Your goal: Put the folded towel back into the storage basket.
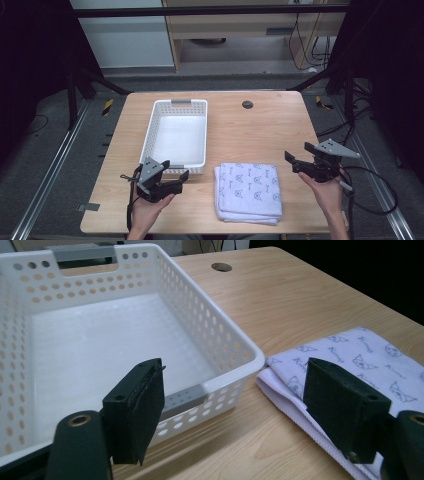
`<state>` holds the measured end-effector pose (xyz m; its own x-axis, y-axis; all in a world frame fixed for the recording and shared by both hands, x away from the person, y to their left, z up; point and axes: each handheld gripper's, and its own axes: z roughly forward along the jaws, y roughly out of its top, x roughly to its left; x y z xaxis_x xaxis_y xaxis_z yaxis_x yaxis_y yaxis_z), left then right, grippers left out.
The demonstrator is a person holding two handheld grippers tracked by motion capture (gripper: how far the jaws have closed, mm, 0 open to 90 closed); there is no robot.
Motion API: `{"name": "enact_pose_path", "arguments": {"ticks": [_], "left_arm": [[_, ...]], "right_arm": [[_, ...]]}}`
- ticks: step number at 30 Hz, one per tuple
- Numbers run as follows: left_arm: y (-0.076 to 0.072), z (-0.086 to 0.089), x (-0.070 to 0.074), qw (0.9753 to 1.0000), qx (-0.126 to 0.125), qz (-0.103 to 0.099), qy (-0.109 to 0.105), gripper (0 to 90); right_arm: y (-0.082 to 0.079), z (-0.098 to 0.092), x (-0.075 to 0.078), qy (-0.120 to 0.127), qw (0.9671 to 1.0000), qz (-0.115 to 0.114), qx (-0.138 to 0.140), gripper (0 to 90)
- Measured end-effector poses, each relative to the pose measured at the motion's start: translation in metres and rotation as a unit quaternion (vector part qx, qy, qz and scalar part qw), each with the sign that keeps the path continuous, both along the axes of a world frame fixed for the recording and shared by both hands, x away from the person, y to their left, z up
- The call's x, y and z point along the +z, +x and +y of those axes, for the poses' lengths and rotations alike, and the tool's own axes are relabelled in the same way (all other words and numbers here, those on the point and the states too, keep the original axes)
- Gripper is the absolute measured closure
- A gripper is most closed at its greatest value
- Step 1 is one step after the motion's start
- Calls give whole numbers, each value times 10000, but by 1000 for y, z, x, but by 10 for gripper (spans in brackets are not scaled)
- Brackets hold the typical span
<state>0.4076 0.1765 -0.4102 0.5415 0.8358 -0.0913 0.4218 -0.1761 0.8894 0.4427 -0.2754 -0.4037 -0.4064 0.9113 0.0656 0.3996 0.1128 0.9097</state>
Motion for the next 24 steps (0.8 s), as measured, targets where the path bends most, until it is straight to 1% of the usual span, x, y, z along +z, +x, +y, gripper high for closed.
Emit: {"name": "enact_pose_path", "arguments": {"ticks": [1,2,4,5,10,12,16,18,21,24], "left_arm": [[2,-8,1,10000,-34,-8,14,235],[2,-8,1,10000,-34,-8,14,235],[3,-15,3,9999,-97,-20,29,235],[3,-18,3,9999,-126,-30,22,237],[3,-34,3,9997,-239,1,-59,243],[2,-39,2,9996,-283,3,-39,249],[-1,-49,-3,9994,-342,23,18,256],[-2,-53,-7,9992,-387,71,15,262],[-3,-58,-13,9990,-421,145,35,262],[-4,-61,-18,9988,-428,214,34,262]], "right_arm": [[2,1,1,7,10000,-8,-16,203],[2,1,1,7,10000,-8,-16,203],[4,2,0,62,10000,3,9,211],[6,3,-1,53,10000,51,41,214],[7,5,-3,-54,9999,94,110,222],[7,6,-5,-37,9998,112,133,226],[6,7,-8,-78,9996,190,185,233],[6,8,-9,-138,9995,205,198,236],[6,10,-10,-140,9993,236,254,241],[7,13,-13,-251,9988,292,301,243]]}}
